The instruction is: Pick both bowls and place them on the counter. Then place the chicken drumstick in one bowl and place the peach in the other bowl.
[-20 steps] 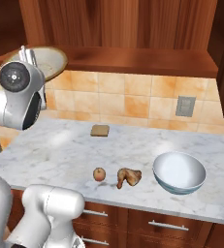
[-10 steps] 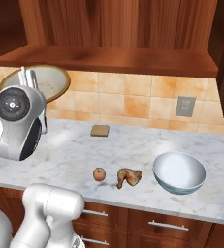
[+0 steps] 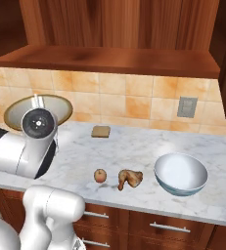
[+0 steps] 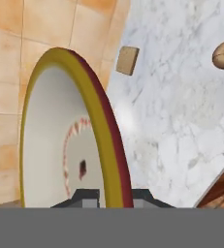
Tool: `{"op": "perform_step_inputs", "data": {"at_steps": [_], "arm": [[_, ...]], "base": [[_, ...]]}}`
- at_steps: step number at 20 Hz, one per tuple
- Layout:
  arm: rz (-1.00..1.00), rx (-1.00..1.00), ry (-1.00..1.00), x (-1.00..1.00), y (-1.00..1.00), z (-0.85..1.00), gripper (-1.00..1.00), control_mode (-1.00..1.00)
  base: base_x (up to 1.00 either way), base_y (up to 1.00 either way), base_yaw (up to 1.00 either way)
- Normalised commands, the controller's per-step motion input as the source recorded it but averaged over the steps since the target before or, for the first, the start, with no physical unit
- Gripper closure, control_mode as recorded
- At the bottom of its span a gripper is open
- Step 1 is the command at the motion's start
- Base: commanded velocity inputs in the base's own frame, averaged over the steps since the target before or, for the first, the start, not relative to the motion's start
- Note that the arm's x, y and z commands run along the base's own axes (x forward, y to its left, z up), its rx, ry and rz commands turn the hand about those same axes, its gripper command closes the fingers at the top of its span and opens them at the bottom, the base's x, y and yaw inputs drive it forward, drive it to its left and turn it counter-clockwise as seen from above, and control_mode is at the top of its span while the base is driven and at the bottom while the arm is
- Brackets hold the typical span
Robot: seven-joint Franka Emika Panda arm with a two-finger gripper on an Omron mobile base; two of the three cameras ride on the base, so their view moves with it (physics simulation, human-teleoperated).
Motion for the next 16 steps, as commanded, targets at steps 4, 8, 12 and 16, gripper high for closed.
{"op": "perform_step_inputs", "data": {"at_steps": [4,8,12,16], "arm": [[0.19,-0.05,0.17,0.46,0.0,-0.6,1.0,-1.0],[0.19,-0.01,0.09,0.42,0.0,-0.68,1.0,-1.0],[0.13,-0.05,0.0,0.23,0.01,-0.82,1.0,-1.0],[0.09,-0.08,-0.04,0.13,0.0,-0.85,1.0,-1.0]], "base": [[0.0,0.0,0.0],[0.0,0.0,0.0],[0.0,0.0,0.0],[0.0,0.0,0.0]]}}
